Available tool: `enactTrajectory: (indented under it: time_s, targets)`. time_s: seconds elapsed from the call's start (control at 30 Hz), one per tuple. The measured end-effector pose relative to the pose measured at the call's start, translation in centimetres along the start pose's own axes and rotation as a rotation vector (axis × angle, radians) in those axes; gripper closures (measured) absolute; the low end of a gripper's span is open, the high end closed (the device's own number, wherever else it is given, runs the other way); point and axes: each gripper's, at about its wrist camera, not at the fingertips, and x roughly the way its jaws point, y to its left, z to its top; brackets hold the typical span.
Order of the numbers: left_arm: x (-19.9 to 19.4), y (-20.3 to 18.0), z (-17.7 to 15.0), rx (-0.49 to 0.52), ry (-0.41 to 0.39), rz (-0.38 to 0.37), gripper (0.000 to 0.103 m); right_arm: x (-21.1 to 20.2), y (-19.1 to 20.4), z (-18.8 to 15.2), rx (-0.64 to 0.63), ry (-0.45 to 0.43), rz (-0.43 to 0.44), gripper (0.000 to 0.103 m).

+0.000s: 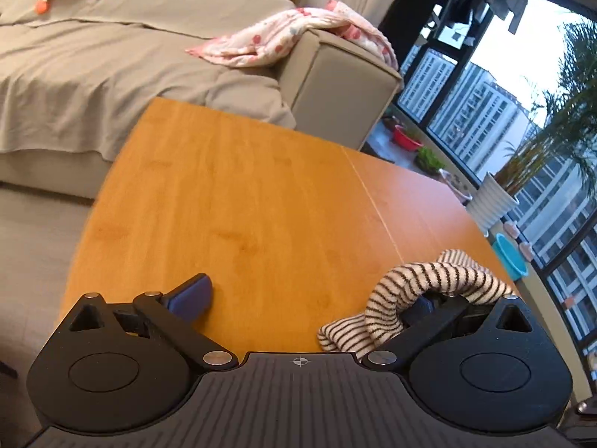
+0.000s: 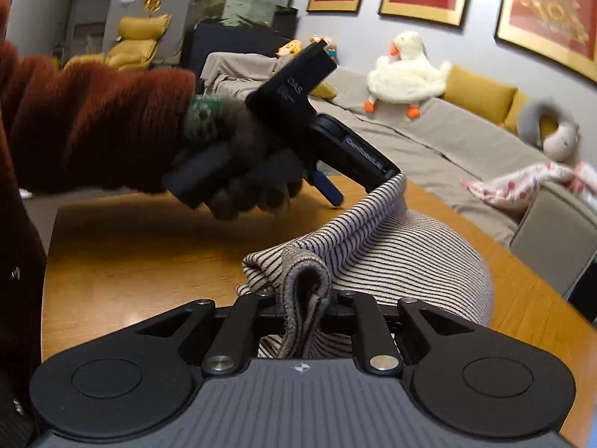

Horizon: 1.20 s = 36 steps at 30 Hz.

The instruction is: Fold clothes

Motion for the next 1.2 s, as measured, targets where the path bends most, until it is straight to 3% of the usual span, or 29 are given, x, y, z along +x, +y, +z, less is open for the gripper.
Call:
enactTrajectory:
  time_s: [0.3, 0.43, 0.5, 0.6, 0.7, 0.73, 0.8, 0.87, 0.97, 1.03, 1.1, 1.2]
  targets:
    - [-8.2, -3.0, 0.6, 0.175, -0.101, 0.067, 0.0, 0.8, 0.8, 0.5, -0.022, 0.012, -0.004, 0.087]
    - [-11.4, -3.6, 1.3, 0.152, -0.156, 0.022, 0.0, 0.9, 0.8, 0.6, -0.022, 0.014, -0.012, 0.087]
    - [-12.5, -3.8, 1.6, 0.1, -0.176, -0.052, 0.0, 0.9, 1.1, 0.6, -0.026, 0.015, -0.019, 0.087]
    - [-11.8, -5.2, 1.3, 0.047, -0.157, -0.203, 0.0, 1.1, 1.2, 0.9, -0.023, 0.013, -0.019, 0.087]
    - [-8.9, -7.2, 0.1, 0.061, -0.084, -0.292, 0.0, 0.6, 1.1, 1.1, -0.013, 0.007, -0.005, 0.082]
    - [-7.8, -7.4, -0.4, 0.075, -0.057, -0.277, 0.0, 0.0, 0.9, 1.1, -0.005, 0.0, 0.019, 0.078]
    - [-6.0, -7.2, -1.3, 0.087, -0.008, -0.237, 0.0, -1.5, 0.2, 1.4, 0.021, -0.027, 0.085, 0.054]
    - [-5.1, -6.3, -2.1, 0.08, 0.02, -0.211, 0.0, -3.6, -1.2, 1.8, 0.069, -0.079, 0.141, 0.043]
    - [-4.7, -5.4, -2.9, 0.083, 0.031, -0.195, 0.0, -5.9, -4.8, 2.3, 0.206, -0.176, 0.154, 0.041]
    - [-4.8, -5.5, -3.2, 0.083, 0.027, -0.2, 0.0, -5.9, -6.4, 2.2, 0.267, -0.191, 0.101, 0.041]
    - [-4.5, -5.4, -3.3, 0.084, 0.027, -0.198, 0.0, -4.6, -6.2, 1.5, 0.247, -0.134, 0.026, 0.043]
    - [-4.0, -5.4, -3.3, 0.092, 0.026, -0.196, 0.0, -0.9, -3.1, -0.6, 0.103, 0.032, -0.039, 0.041]
